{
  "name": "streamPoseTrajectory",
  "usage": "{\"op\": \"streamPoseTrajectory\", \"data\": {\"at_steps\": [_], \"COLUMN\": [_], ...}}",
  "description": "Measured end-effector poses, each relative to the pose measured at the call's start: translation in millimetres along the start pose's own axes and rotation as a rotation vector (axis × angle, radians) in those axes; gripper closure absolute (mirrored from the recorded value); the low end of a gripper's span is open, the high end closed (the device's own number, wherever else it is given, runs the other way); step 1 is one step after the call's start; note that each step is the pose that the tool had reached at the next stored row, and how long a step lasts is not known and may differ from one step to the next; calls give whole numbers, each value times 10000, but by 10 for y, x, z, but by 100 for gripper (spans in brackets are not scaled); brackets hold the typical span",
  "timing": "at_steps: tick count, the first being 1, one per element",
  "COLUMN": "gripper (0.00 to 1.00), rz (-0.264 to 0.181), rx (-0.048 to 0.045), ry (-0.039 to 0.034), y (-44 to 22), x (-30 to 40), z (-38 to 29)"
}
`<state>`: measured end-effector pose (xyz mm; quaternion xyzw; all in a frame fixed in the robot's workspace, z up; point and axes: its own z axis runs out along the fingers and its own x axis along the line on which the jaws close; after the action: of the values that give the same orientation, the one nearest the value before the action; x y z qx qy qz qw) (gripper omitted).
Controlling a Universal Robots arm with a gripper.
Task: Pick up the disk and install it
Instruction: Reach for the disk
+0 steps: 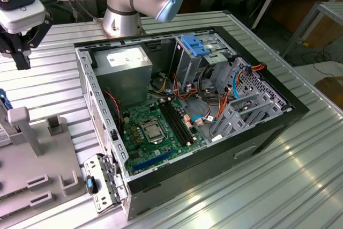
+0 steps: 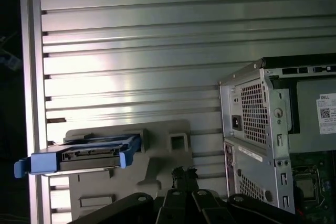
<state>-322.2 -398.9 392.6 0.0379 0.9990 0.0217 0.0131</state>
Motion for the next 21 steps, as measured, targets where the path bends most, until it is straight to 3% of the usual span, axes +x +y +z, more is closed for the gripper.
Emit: {"op": "streamPoseTrajectory", "data": {"at_steps": [6,13,17,19,21], "gripper": [89,89,89,89,89], "rz": [-1,-1,0,-46,-129], "rx": [0,0,-1,-1,-4], "ry": [0,0,-1,3,6], "y": [2,22,45,52,51], "x": [115,356,447,549,574], "z": [-2,-7,-6,-9,-9]}}
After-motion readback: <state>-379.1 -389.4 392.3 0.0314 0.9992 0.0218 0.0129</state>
